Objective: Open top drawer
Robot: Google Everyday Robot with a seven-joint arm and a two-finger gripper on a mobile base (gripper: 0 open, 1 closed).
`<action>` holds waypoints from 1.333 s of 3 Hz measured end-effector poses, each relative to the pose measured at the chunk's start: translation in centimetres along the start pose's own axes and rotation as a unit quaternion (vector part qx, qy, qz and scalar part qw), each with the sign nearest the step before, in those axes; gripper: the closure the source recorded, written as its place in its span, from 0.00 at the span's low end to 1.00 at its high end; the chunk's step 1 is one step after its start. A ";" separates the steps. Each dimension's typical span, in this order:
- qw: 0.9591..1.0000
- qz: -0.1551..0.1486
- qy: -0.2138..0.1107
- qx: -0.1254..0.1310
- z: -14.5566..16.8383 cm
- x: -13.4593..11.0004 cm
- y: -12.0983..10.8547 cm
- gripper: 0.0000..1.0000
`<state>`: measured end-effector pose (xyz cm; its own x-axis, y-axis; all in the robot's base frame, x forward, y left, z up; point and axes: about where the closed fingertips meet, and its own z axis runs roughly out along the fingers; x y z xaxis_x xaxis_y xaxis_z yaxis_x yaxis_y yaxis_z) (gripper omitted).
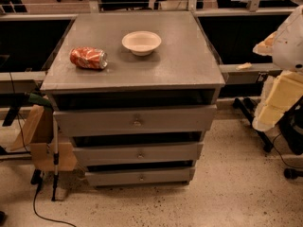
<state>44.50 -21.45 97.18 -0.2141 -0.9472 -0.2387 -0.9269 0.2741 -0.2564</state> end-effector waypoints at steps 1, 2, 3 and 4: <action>0.999 0.029 -0.008 0.013 2.7 -0.1 0.9 0.00; 0.997 0.068 -0.023 0.000 9.7 -0.4 2.5 0.00; 0.994 0.093 -0.053 -0.007 16.6 -2.6 3.0 0.00; 0.992 0.080 -0.096 -0.027 23.5 -7.2 0.8 0.00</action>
Offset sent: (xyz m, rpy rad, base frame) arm 0.0462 0.0540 -0.1832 0.1938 -0.0559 -0.2011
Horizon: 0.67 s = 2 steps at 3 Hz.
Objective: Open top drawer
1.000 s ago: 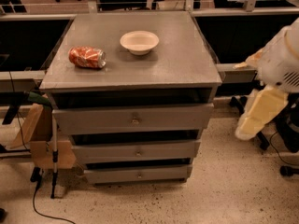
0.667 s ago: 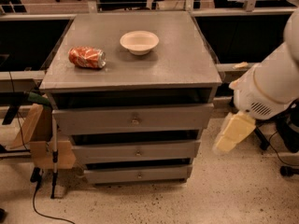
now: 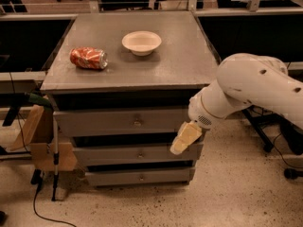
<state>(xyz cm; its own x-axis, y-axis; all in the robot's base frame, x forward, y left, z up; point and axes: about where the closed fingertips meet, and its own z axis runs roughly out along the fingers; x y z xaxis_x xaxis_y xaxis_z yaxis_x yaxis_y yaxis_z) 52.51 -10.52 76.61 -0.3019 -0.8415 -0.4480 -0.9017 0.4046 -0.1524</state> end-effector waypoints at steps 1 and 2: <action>1.000 0.000 0.000 0.000 0.0 0.0 0.0 0.00; 1.000 -0.020 -0.010 0.001 0.5 -0.5 0.0 0.00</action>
Offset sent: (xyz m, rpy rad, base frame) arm 0.0088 0.0125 -0.0080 0.0178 -0.0548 0.0878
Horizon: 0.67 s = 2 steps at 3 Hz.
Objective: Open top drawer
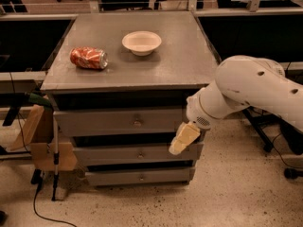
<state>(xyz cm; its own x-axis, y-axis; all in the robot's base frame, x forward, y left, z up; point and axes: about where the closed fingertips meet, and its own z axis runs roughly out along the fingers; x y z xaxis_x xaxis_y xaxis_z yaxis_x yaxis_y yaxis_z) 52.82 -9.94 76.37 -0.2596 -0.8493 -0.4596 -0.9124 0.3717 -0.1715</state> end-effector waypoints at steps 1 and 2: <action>0.999 -0.028 -0.026 -0.019 2.4 -1.3 0.2 0.00; 0.996 -0.055 -0.046 -0.045 5.4 -3.0 0.6 0.00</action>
Offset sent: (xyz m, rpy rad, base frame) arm 0.0347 0.0812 -0.0573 0.1175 0.0134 0.2502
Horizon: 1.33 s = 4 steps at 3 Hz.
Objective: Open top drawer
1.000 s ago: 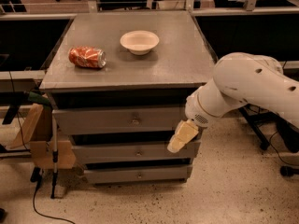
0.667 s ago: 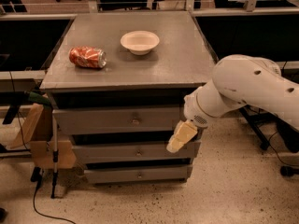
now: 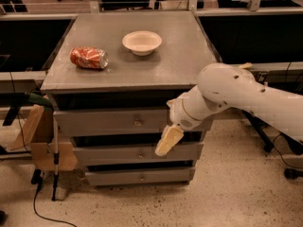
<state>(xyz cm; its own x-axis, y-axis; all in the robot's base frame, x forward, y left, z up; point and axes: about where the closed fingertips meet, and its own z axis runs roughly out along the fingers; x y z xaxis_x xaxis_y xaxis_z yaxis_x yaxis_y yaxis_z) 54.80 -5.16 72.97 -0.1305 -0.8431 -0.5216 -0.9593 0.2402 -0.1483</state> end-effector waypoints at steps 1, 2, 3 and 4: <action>0.999 -0.024 -0.010 -0.028 3.2 -2.0 -0.3 0.00; 0.998 -0.042 -0.014 -0.041 5.7 -4.1 -1.1 0.00; 0.998 -0.047 -0.010 -0.038 7.3 -5.4 -2.9 0.00; 0.999 -0.041 0.005 -0.029 8.8 -5.6 -4.5 0.00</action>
Offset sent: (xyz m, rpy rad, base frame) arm 0.0532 0.0930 -0.0333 0.0201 0.0213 0.1717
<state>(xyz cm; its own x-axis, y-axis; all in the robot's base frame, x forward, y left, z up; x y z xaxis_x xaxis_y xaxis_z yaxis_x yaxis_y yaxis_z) 62.05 2.67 69.18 -0.0529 -0.8639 -0.5008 -0.9799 0.1414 -0.1405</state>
